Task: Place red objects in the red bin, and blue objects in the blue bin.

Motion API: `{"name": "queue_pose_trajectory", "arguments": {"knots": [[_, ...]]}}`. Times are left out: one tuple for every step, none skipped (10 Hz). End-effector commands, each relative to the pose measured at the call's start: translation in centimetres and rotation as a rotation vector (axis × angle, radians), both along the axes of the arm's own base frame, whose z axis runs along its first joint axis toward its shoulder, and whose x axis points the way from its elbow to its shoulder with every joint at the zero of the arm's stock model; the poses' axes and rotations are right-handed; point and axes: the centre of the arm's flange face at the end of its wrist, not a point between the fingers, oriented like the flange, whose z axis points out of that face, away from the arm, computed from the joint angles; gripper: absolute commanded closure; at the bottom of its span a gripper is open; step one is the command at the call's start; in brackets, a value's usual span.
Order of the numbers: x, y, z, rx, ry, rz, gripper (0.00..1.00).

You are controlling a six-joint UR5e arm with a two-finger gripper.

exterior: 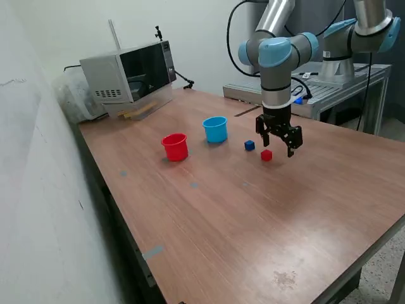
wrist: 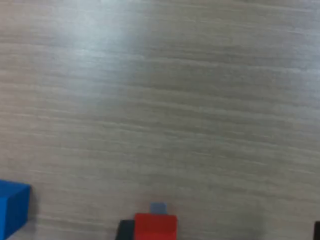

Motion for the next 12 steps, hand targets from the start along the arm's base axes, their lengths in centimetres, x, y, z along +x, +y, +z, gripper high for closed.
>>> {"name": "queue_pose_trajectory", "arguments": {"knots": [[-0.1,0.3,-1.2,0.003,-0.017,-0.004,0.00],[-0.2,0.2,-1.3,0.003,-0.017,-0.004,0.00],[-0.6,0.3,-1.1,0.001,-0.007,-0.005,0.00],[-1.2,0.3,-0.5,-0.002,0.011,-0.005,0.00],[-1.8,0.9,-0.1,-0.002,0.023,-0.016,0.00],[-2.2,1.4,-0.2,-0.002,0.023,-0.022,0.00],[-2.3,1.8,-0.3,-0.002,0.023,-0.024,0.00],[-2.4,2.1,-0.4,0.000,0.022,-0.027,0.00],[-2.4,2.4,-0.5,-0.002,0.018,-0.030,0.00],[-2.2,2.6,-0.7,0.001,0.014,-0.031,0.00],[-2.3,3.1,-0.8,0.001,0.011,-0.039,0.00],[-2.2,3.3,-0.9,0.003,0.008,-0.040,0.00]]}}
